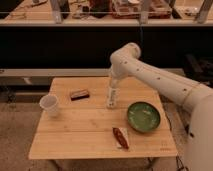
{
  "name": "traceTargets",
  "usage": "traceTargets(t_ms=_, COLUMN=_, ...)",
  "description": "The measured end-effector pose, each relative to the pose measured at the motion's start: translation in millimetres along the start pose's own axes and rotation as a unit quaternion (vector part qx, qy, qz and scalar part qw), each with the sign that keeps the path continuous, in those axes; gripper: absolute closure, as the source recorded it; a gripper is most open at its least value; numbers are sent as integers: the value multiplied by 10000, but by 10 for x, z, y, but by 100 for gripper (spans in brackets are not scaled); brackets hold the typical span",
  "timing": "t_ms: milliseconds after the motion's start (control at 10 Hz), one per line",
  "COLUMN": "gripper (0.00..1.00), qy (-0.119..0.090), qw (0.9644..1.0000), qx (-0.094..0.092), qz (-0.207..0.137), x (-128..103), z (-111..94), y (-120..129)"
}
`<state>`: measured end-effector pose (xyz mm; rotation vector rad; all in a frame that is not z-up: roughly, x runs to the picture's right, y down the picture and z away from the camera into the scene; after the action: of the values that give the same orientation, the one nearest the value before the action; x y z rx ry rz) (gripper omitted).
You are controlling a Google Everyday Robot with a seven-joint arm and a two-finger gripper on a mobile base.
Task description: Place the bottle in the ceramic bowl
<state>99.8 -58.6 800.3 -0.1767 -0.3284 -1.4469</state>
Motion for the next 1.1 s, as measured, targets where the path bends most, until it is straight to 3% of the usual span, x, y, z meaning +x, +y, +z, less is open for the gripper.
traceTargets(t_ms=300, gripper=94, qy=-178, qw=9985, qx=-222, qz=463, x=-64, z=-484, y=736)
traceTargets(t_ms=600, gripper=94, qy=-64, qw=9951, qx=-589, qz=796, x=-100, z=-765, y=1395)
traceTargets(t_ms=900, gripper=94, qy=-211, qw=9937, qx=-667, qz=874, x=-350, z=-609, y=1541)
traceTargets(t_ms=1100, gripper=92, qy=-486, qw=9939, qx=-672, qz=727, x=-595, z=-426, y=1507)
